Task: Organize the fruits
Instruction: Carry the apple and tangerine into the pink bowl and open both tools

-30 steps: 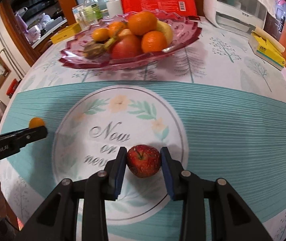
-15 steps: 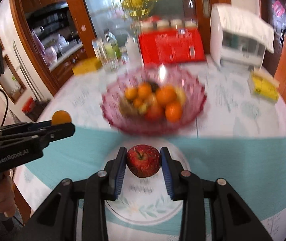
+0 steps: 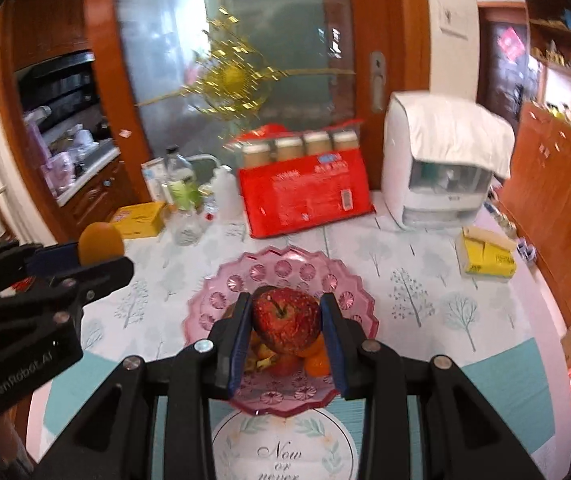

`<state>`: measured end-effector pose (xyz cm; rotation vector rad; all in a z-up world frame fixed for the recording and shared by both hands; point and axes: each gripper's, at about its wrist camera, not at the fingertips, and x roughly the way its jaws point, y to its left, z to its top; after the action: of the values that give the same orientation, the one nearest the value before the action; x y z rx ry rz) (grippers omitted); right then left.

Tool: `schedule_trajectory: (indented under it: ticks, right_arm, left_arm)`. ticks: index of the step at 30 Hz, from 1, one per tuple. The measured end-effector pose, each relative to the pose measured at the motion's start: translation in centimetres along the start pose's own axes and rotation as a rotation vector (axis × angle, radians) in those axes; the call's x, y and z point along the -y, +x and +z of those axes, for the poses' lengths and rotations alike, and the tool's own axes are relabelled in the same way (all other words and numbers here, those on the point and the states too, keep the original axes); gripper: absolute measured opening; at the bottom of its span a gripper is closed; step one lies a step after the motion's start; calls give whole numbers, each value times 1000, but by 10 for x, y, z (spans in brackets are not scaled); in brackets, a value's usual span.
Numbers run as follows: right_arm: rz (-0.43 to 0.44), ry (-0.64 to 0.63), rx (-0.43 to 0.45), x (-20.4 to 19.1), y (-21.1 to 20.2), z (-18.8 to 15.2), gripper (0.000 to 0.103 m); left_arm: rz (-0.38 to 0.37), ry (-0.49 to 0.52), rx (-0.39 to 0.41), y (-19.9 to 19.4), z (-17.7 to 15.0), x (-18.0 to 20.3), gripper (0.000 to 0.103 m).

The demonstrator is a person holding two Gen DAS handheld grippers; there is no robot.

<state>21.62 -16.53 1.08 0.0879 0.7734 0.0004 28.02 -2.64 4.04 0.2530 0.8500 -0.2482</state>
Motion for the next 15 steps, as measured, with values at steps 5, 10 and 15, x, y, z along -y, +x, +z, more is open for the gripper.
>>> schedule_trajectory:
  ticks: [5,10,15]
  right_arm:
    - [-53,62,-84,5,50,-10,35]
    - [-97,94,-151,9,85,-26,35]
    - [-128,116,-184,9,108,-34,35]
  left_arm:
    - [2,25,-105,69,-10,-1,32]
    - [-23,55,-168,119,-22,0,32]
    - [-49,86,-195,151,-27,8,32]
